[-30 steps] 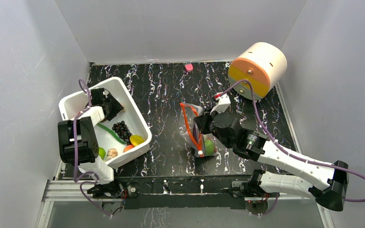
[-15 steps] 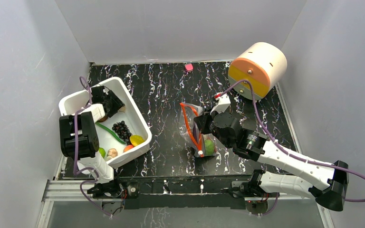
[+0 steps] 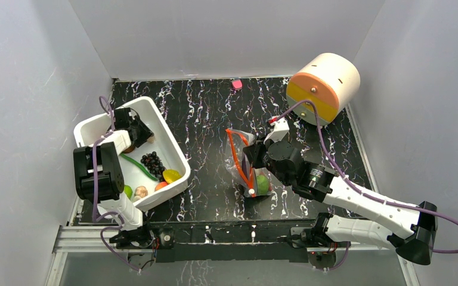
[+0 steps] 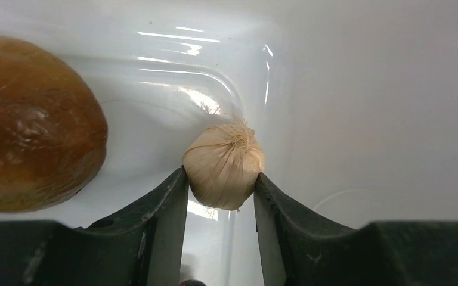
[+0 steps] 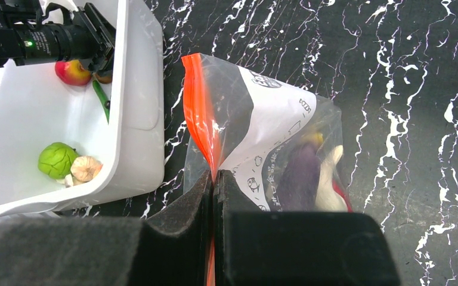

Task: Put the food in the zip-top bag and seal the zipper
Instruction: Pick up the fake vegetable from the bin, then place the fake vegetable in the zipper food storage bag.

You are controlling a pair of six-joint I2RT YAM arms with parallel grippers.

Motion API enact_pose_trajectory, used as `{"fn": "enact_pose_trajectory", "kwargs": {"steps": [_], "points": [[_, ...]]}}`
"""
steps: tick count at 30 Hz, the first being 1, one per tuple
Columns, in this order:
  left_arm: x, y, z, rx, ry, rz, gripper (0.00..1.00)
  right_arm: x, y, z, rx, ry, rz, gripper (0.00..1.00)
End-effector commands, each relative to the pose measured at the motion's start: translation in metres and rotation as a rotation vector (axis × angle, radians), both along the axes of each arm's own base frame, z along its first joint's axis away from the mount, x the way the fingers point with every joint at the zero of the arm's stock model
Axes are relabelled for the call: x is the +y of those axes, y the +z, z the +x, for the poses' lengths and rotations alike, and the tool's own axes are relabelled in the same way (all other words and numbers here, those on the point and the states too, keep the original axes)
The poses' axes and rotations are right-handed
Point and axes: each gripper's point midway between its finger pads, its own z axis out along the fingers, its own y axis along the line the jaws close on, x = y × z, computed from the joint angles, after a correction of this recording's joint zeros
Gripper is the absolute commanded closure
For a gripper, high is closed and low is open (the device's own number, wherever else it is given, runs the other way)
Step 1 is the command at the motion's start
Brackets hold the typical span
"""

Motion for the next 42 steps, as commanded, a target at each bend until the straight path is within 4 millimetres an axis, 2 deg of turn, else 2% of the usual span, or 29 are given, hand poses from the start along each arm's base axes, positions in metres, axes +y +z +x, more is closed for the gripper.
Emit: {"fn": "enact_pose_trajectory", "kwargs": {"steps": [1,7,10,12,15,18,20,23,28,32,34,42], "points": [[0.010,0.029,-0.006,-0.024,0.025,0.045,0.75,0.002,0.020,0.003,-0.035,-0.010,0.068,1.00],[0.003,0.056,-0.025,-0.061,0.028,0.031,0.77,0.012,0.016,0.003,-0.018,0.012,0.078,1.00],[-0.008,0.085,-0.041,-0.121,-0.010,0.011,0.79,0.020,0.018,0.004,-0.014,0.028,0.092,1.00],[-0.022,0.117,-0.053,-0.208,-0.080,-0.010,0.79,0.025,0.019,0.005,-0.006,0.037,0.099,1.00],[-0.033,0.146,-0.068,-0.266,-0.139,-0.016,0.79,0.029,0.017,0.004,0.013,0.041,0.115,1.00],[-0.059,0.173,-0.083,-0.352,-0.244,-0.085,0.79,0.032,0.012,0.005,0.032,0.038,0.121,1.00],[-0.099,0.194,-0.097,-0.436,-0.396,-0.270,0.78,0.035,0.012,0.006,0.040,0.038,0.124,1.00],[-0.120,0.203,-0.107,-0.461,-0.454,-0.393,0.78,0.037,0.018,0.008,0.034,0.033,0.131,1.00],[-0.132,0.221,-0.118,-0.514,-0.501,-0.405,0.78,0.041,0.025,0.008,0.033,0.042,0.151,1.00],[-0.148,0.237,-0.120,-0.546,-0.573,-0.458,0.78,0.035,0.029,0.010,0.023,0.013,0.152,1.00],[-0.158,0.239,-0.121,-0.544,-0.600,-0.470,0.78,0.034,0.033,0.010,0.012,0.013,0.168,1.00],[-0.223,0.235,-0.131,-0.533,-0.715,-0.573,0.79,0.041,0.038,0.006,0.033,0.037,0.215,1.00]]}}
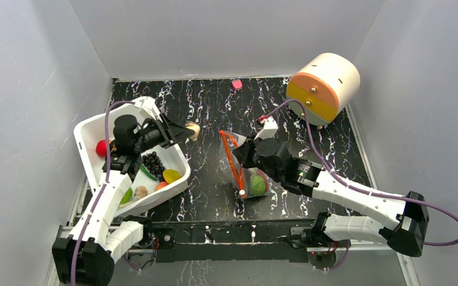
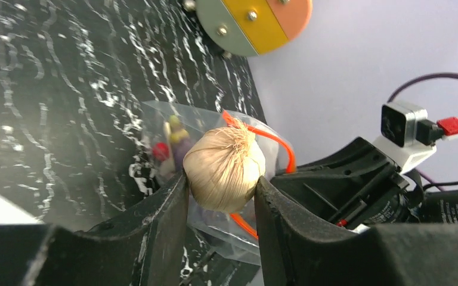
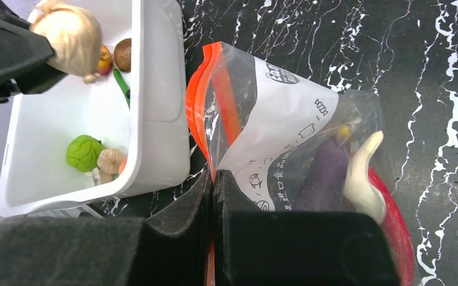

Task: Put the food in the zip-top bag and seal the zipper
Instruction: Place the fake vegetable in the zipper food storage bag.

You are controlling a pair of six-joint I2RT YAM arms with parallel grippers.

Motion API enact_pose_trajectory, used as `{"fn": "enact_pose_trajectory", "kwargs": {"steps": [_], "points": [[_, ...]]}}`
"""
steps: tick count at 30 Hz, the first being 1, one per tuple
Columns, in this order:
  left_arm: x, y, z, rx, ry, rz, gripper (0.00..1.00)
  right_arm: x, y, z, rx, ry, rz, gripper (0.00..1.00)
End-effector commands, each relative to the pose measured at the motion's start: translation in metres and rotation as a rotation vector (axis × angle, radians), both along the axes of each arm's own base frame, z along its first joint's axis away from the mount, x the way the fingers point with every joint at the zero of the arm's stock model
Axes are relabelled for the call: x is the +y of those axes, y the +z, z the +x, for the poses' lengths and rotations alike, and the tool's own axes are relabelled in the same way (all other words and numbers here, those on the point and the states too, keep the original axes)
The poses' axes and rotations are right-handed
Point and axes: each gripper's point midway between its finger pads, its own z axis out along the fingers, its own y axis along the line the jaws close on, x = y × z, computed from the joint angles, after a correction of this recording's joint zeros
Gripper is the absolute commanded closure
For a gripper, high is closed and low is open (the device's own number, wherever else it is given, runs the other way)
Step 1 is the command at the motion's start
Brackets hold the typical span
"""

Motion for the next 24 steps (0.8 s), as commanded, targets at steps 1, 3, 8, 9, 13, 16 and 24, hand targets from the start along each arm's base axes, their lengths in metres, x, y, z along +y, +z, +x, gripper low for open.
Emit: {"fn": "enact_pose_trajectory", "kwargs": {"steps": [1,3,8,9,13,16,24], "points": [[-0.029,0.009,-0.002,-0.021,-0.050,-0.056,0.80,0.008,0.055,0.004,-0.067,-0.007,0.163,1.00],[-0.040,0.006,-0.002,-0.011,-0.053,-0.054,0.80,0.007,0.058,0.004,-0.073,-0.008,0.172,1.00],[-0.077,0.001,-0.012,0.023,-0.149,-0.102,0.81,0.009,0.061,0.002,-0.074,0.007,0.180,1.00],[-0.083,0.000,-0.015,0.026,-0.162,-0.096,0.81,0.009,0.061,0.002,-0.072,0.006,0.181,1.00],[-0.097,-0.017,-0.020,0.093,-0.149,-0.029,0.82,0.006,0.062,0.003,-0.076,-0.010,0.190,1.00],[-0.106,-0.024,-0.028,0.111,-0.157,-0.025,0.82,0.005,0.063,0.002,-0.077,-0.012,0.192,1.00],[-0.125,-0.037,-0.035,0.131,-0.184,0.006,0.81,0.010,0.061,-0.004,-0.078,0.030,0.223,1.00]]}}
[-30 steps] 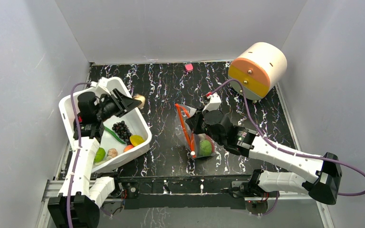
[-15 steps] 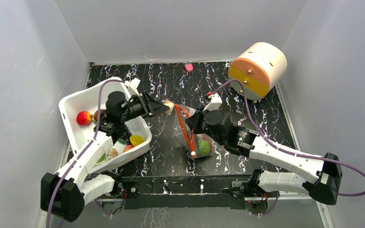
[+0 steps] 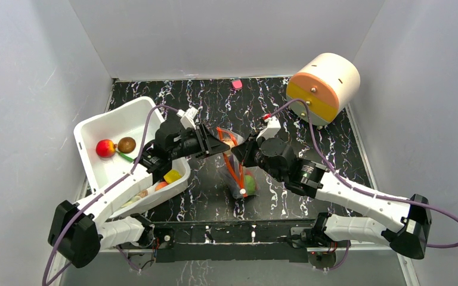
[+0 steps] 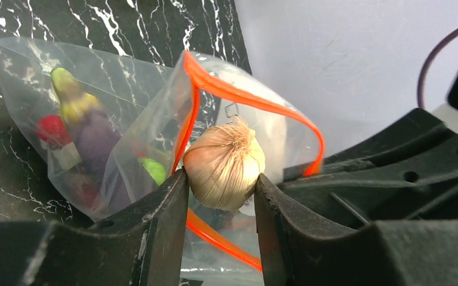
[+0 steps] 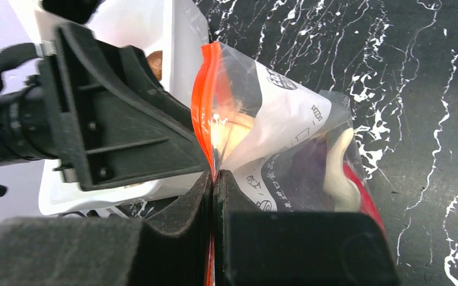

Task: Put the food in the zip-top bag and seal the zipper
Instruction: Place the fake vegetable in the zipper food storage bag.

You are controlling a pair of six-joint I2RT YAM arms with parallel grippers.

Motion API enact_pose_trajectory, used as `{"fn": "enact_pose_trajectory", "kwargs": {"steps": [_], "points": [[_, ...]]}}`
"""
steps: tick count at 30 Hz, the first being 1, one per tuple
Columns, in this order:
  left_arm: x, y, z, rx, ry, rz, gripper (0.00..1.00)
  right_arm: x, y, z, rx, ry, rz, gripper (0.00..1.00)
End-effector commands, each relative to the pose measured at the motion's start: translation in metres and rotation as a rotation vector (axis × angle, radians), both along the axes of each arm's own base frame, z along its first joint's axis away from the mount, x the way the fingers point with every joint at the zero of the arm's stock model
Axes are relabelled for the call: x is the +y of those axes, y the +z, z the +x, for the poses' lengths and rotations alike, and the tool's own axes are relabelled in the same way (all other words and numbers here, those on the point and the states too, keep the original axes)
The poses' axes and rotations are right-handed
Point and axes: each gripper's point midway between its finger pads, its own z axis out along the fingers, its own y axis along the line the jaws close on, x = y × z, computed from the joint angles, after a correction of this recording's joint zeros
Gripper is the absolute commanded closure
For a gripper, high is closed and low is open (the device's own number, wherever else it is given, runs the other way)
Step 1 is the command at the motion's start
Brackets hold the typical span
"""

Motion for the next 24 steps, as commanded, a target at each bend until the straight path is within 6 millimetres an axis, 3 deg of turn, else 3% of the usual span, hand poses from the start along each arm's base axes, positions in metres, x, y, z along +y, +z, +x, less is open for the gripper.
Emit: {"fn": "enact_pose_trajectory", "kwargs": {"steps": [1,10,18,24], "points": [[-0.007,-0.001,0.004,-0.011,0.014,0.021,0.81,0.006,0.043,-0.001,-0.069,0.018,0.143,1.00],[-0.009,-0.013,0.007,-0.005,0.034,0.078,0.66,0.006,0.038,-0.006,-0.061,0.041,0.143,1.00],[-0.008,-0.008,0.006,-0.041,0.025,0.095,0.48,0.004,0.033,-0.005,-0.058,0.030,0.137,1.00],[-0.004,-0.003,0.006,-0.063,0.037,0.109,0.44,0.002,0.033,-0.003,-0.061,0.018,0.128,1.00]]}}
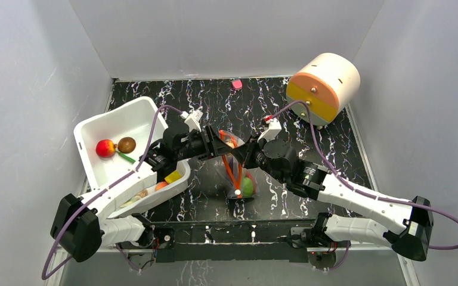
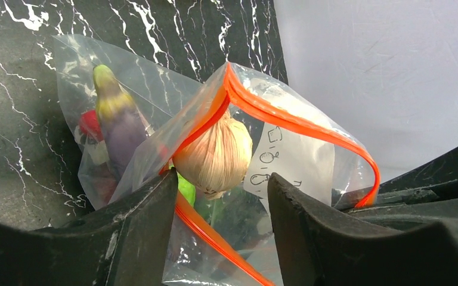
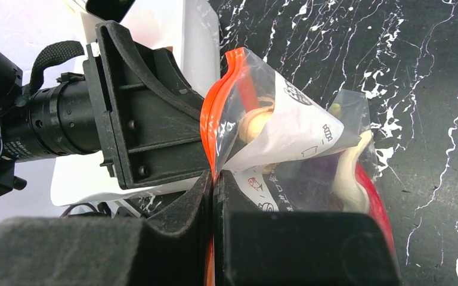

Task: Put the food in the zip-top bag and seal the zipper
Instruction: Place the fake vegetable in the zipper food storage bag.

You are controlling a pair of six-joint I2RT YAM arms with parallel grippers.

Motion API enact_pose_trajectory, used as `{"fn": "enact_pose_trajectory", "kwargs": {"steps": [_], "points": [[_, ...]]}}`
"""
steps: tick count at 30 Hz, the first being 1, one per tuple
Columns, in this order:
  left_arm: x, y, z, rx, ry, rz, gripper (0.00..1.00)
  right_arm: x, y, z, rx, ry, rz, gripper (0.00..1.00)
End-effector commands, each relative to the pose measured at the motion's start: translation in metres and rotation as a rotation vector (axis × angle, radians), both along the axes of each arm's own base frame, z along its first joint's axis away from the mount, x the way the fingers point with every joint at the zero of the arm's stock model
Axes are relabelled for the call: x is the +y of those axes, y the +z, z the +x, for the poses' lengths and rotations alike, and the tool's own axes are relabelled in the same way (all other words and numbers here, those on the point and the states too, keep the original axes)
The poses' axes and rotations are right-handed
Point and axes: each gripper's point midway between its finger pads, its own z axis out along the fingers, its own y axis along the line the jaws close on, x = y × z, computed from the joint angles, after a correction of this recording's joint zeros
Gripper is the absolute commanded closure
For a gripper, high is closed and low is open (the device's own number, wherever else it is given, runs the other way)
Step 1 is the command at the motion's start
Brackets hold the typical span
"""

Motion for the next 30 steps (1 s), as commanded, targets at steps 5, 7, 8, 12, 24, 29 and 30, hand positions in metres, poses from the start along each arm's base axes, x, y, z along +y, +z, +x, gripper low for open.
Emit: {"fn": "enact_pose_trajectory", "kwargs": {"steps": [5,7,8,12,24,29,30], "points": [[0.006,0.033,0.001,-0.093,0.019,0.002,0.43,-0.002,0.029,0.006,-0.059,-0.037,0.084,1.00],[0.008,0.036,0.001,-0.101,0.023,0.002,0.42,-0.004,0.028,0.007,-0.059,-0.045,0.082,1.00],[0.009,0.037,0.001,-0.104,0.026,0.003,0.42,-0.005,0.028,0.008,-0.060,-0.050,0.082,1.00],[0.011,0.041,0.001,-0.119,0.027,0.012,0.41,-0.006,0.028,0.008,-0.062,-0.055,0.078,1.00],[0.030,0.041,0.002,-0.157,0.071,0.114,0.47,-0.007,0.035,0.008,-0.065,-0.064,0.101,1.00],[0.042,0.022,0.004,-0.139,0.093,0.212,0.50,-0.009,0.044,0.006,-0.069,-0.067,0.136,1.00],[0.042,0.019,0.005,-0.138,0.091,0.220,0.50,-0.010,0.044,0.006,-0.071,-0.067,0.139,1.00]]}}
